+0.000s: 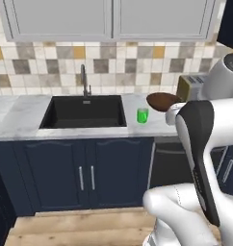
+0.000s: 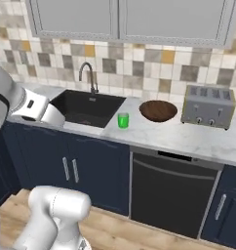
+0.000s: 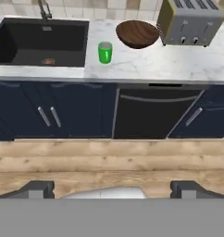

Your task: Clear the mugs and bowl far away from the sink.

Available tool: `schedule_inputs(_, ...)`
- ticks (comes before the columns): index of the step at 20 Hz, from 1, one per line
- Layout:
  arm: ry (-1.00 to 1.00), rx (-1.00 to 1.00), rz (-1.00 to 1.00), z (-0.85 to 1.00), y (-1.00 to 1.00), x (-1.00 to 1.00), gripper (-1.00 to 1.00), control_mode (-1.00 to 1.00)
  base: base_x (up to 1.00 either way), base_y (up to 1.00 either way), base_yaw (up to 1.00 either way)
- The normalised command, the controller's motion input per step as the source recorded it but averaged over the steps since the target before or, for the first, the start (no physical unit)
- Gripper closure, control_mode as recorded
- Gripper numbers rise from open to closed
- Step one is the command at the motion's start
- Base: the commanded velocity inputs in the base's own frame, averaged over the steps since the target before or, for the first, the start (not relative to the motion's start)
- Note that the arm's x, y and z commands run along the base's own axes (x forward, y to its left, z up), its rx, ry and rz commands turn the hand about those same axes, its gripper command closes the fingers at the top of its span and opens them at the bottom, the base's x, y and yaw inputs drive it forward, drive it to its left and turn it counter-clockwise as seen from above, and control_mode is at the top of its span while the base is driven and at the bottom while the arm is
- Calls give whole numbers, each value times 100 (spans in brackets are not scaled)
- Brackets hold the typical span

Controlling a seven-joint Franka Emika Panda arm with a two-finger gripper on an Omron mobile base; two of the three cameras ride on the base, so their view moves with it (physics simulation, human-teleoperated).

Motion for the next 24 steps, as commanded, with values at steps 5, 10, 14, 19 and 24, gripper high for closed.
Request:
schedule_inputs(5,0,0,0,0,0,0,-100,100,84,-60,7)
schedule_inputs(10,0,0,0,0,0,0,-100,100,67,-28,9)
schedule_inputs(14,0,0,0,0,0,0,-100,100,56,0,11)
schedule_inputs(19,0,0,0,0,0,0,-100,100,41,0,12)
schedule_inputs(24,0,0,0,0,0,0,-100,100,34,0,22)
